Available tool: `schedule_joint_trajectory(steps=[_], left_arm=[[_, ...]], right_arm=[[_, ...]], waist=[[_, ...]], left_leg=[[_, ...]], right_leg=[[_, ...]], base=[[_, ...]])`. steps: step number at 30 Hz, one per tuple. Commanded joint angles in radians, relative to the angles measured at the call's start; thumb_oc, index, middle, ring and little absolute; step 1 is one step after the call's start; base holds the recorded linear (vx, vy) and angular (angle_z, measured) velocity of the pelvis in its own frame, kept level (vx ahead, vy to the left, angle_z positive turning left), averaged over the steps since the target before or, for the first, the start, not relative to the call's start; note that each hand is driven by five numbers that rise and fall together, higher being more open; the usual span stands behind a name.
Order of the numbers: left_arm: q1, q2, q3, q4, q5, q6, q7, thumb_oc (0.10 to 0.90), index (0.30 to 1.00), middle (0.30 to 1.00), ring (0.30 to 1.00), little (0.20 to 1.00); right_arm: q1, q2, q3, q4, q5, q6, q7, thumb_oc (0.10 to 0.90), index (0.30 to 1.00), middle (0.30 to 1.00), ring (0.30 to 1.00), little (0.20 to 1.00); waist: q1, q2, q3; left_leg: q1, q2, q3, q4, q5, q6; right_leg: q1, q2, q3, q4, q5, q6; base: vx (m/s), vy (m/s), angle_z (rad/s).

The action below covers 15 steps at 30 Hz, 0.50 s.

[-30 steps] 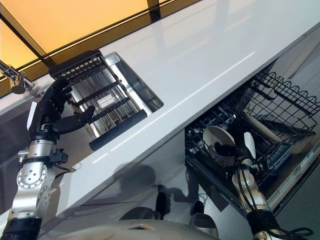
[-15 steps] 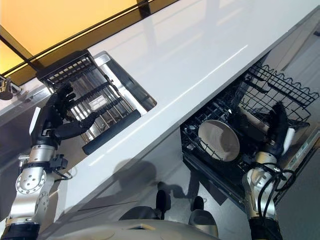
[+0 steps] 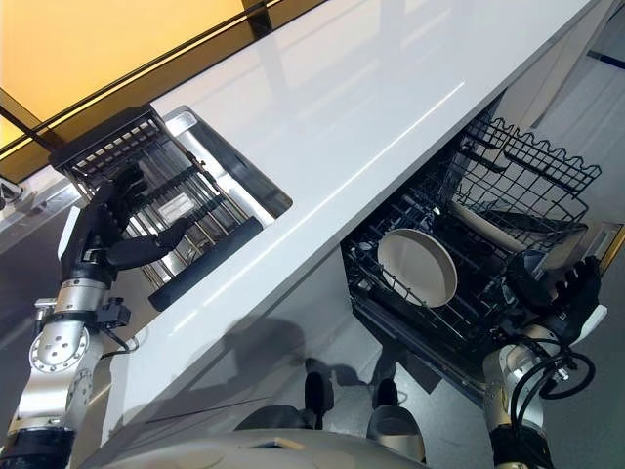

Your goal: Pick up plates and place into dishwasher.

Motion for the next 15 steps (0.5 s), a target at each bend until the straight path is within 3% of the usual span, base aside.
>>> schedule_joint_trajectory(steps=[1, 12, 14, 15], left_arm=[[-0.120, 0.096, 0.024, -0.022, -0.048, -0.085, 0.026, 0.800, 0.900, 0.900, 0.900, 0.900], [-0.221, 0.181, -0.038, -0.016, -0.057, -0.074, 0.060, 0.800, 0.900, 0.900, 0.900, 0.900], [-0.238, 0.200, -0.041, -0.022, -0.064, -0.064, 0.057, 0.800, 0.900, 0.900, 0.900, 0.900], [-0.239, 0.202, -0.041, -0.022, -0.066, -0.063, 0.057, 0.800, 0.900, 0.900, 0.900, 0.900]], right_arm=[[-0.117, -0.125, -0.028, 0.008, 0.104, -0.011, 0.129, 0.800, 0.900, 0.900, 0.900, 0.900], [-0.276, -0.244, 0.039, 0.288, 0.294, 0.175, 0.324, 0.800, 0.900, 0.900, 0.900, 0.900], [-0.300, -0.242, 0.049, 0.332, 0.418, 0.238, 0.418, 0.800, 0.900, 0.900, 0.900, 0.900], [-0.303, -0.243, 0.050, 0.336, 0.425, 0.239, 0.426, 0.800, 0.900, 0.900, 0.900, 0.900]], waist=[[0.025, 0.007, 0.006], [0.062, 0.025, 0.087], [0.073, 0.023, 0.094], [0.074, 0.022, 0.095]], left_leg=[[0.009, -0.049, 0.038, 0.048, -0.134, 0.003], [-0.077, -0.048, 0.011, 0.099, -0.122, -0.014], [-0.081, -0.047, 0.004, 0.099, -0.118, -0.016], [-0.081, -0.047, 0.004, 0.098, -0.118, -0.016]], right_leg=[[-0.061, 0.041, -0.039, 0.151, -0.135, -0.008], [-0.118, 0.037, -0.069, 0.186, -0.143, -0.035], [-0.119, 0.037, -0.079, 0.189, -0.144, -0.040], [-0.119, 0.037, -0.080, 0.189, -0.144, -0.040]], base=[[0.00, -0.047, 0.03], [-0.03, -0.065, 0.08], [0.00, -0.053, 0.06], [0.01, -0.055, 0.09]])
